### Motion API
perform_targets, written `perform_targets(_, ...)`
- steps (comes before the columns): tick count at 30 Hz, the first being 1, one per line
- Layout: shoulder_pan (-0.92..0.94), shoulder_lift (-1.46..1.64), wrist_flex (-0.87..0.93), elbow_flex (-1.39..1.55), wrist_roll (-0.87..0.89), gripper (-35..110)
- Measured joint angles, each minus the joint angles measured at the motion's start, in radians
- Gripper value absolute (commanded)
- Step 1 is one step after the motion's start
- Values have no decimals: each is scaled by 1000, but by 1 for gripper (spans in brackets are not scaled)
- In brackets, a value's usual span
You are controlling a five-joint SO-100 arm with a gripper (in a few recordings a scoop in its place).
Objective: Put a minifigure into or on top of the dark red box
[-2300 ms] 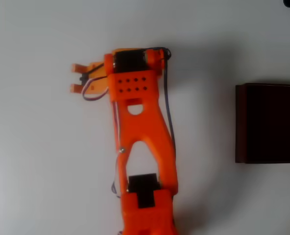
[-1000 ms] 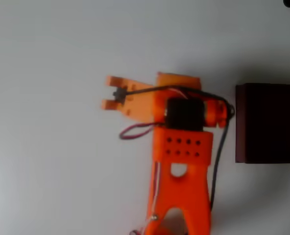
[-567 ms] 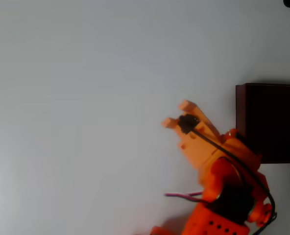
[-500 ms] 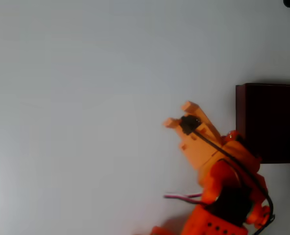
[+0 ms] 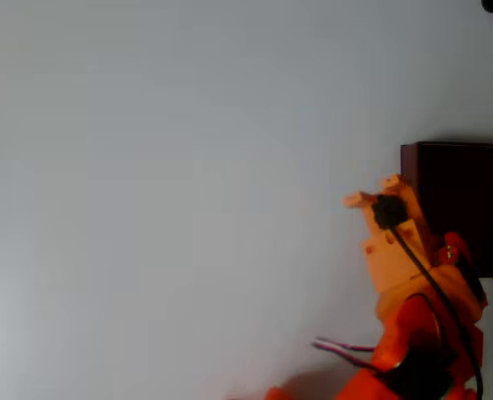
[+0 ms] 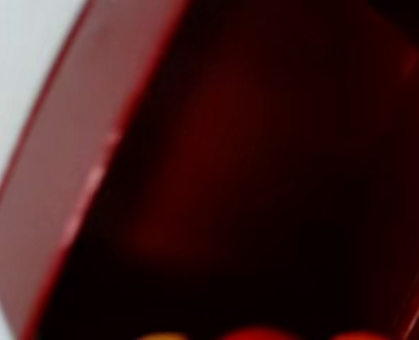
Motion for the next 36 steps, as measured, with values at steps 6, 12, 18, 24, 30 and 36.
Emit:
perform_targets(6,-8,-187,-98,-44,12,0)
perform_targets(12,26,-380,-163,-150,9,0)
perform_targets(18,48,-537,-164,-275,8,0)
perform_targets(24,74,-620,-169,-316,-5,0)
perform_targets(30,86,-621,-167,-334,-17,11)
perform_targets(36,69,-621,-166,-336,-17,26)
